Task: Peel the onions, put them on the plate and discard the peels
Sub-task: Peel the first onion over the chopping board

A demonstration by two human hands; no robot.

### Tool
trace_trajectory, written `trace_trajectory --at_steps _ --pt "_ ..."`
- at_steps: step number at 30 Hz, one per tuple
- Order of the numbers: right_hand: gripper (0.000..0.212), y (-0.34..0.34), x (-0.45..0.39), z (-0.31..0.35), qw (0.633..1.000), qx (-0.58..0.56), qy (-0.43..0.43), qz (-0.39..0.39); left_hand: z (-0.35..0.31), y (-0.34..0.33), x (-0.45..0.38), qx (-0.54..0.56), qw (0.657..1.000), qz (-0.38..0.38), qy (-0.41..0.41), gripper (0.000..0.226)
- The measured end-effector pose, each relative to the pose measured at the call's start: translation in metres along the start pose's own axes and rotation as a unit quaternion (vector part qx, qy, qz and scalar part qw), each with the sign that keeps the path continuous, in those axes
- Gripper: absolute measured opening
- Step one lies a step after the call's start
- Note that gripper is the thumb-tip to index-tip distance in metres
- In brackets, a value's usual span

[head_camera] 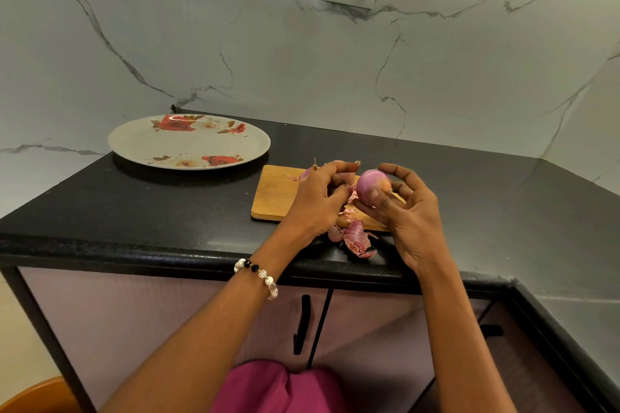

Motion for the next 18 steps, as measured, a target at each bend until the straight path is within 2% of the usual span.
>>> trace_trajectory --at_steps 5,12,15,18 --pt "0.045 0.003 -0.001 0.000 0.997 -0.061 -0.028 -0.038 -0.001 0.002 0.001 0.007 1.000 -0.025 0.001 0.033" --pt "0.038 0.007 -0.001 -0.001 0.996 -0.041 -0.043 -0.073 0.000 0.013 -0.001 0.027 0.995 -0.098 0.010 0.015" --pt "0.042 0.005 -0.001 0.001 0.997 -0.034 -0.035 -0.065 -0.003 0.009 0.000 -0.021 0.995 -0.099 -0.025 0.016" --pt "0.049 0.004 -0.001 0.000 0.998 -0.027 -0.033 -0.051 -0.008 0.004 0.001 -0.064 0.993 -0.077 -0.062 0.028"
Point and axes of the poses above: each hand's wrist, its own x-axis away from the middle knuckle, its own y-axis out of the back of the hand, z = x × y, the point moved 6 cm from there along -x, towards the middle knuckle, and after that the axes turned 13 degrees about y, right-handed, at the moved point
